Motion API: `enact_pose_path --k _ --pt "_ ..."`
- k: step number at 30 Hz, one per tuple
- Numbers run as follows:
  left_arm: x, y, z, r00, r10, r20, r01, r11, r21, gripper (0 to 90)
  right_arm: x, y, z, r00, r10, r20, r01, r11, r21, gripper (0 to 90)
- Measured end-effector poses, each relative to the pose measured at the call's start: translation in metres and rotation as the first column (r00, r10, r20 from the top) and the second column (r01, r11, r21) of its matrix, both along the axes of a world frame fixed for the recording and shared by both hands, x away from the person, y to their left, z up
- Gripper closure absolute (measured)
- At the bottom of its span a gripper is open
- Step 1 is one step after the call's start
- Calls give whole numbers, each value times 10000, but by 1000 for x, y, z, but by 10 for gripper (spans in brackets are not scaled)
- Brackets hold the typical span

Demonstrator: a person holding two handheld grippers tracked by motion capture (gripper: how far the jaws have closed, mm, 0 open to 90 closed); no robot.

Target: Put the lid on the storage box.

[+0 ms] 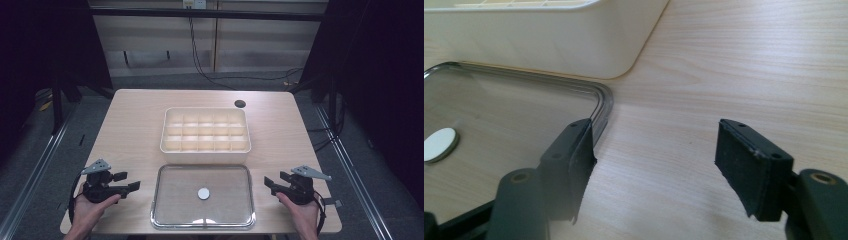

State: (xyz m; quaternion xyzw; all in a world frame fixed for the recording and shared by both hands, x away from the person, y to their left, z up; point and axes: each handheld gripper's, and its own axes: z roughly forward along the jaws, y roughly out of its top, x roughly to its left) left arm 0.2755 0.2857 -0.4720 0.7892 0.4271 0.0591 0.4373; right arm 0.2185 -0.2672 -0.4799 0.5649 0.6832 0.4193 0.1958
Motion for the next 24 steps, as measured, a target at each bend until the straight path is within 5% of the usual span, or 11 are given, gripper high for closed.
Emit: enact_pose_path --k 6,12,17,24 --pt "-4 -3 0 9994 -331 67 329 9990 304 294 -2 2 2 9988 472 -151 -468 9985 279 350" --pt "-10 -10 2 9981 -612 56 611 9979 234 306 -6 1 7 9960 892 -75 -884 9934 728 229" --pt "-16 -19 10 9945 -1043 -19 1043 9945 -56 363 -10 10 14 9943 1068 77 -1071 9914 750 355" --pt "-16 -32 14 9909 -1339 -126 1337 9910 -108 405 -9 26 19 9873 1584 -75 -1572 9837 869 364"
